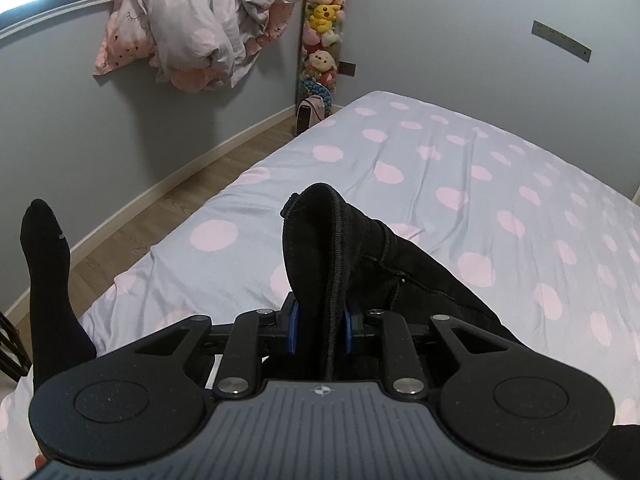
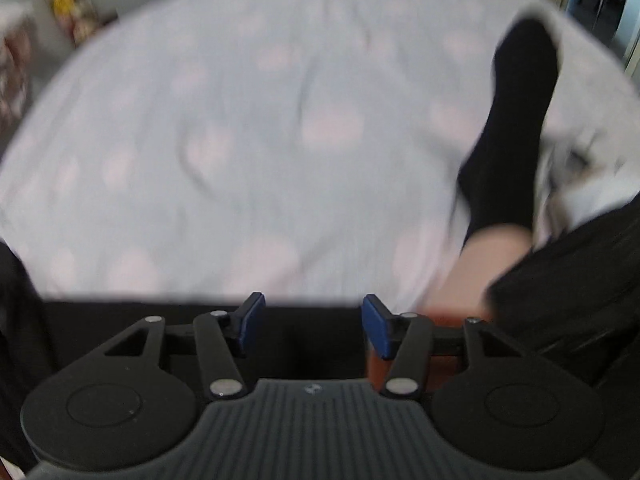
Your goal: Fold clothes
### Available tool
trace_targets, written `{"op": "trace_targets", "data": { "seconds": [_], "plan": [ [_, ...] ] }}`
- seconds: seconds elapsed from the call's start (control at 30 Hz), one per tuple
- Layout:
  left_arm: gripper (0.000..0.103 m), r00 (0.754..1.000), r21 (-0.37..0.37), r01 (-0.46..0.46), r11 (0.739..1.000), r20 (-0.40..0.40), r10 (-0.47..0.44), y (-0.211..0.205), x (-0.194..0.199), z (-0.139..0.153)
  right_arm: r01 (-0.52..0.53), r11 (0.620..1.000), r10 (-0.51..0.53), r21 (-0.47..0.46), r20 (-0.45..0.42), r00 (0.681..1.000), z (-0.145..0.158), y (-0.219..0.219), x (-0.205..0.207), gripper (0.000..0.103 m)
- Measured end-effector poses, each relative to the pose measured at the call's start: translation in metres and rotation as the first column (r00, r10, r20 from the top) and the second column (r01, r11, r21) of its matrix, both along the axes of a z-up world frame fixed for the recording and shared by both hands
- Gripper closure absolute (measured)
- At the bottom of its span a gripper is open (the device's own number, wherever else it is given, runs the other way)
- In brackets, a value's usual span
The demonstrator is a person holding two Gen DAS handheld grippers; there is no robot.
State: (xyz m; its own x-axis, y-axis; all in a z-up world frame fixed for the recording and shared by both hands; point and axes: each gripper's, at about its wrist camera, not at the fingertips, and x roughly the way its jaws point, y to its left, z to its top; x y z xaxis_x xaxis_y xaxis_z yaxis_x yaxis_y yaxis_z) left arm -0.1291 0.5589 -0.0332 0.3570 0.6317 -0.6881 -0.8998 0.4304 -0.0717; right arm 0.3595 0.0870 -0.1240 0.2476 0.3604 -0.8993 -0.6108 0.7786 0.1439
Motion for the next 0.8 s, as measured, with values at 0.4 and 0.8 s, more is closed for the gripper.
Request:
{"op": "trace_targets", "data": {
  "seconds": [0.4,0.8],
  "plan": [
    [0.078,1.000,-0.018,-0.024,1.000,-0.005,0.024,0.000,0.004,-0.008,-0.006,1.000,0.008,-0.031,0.082,0.997,-0.028,0.021,-0.010,0.081],
    [0.078,0.996,-0.012,-0.024,1.000,0.085,0.025,0.008,-0.007,0.024,0.076,0.990,-0.120,0.123,0.411,0.904,0.124,0.009,0.002,0.087]
  ]
}}
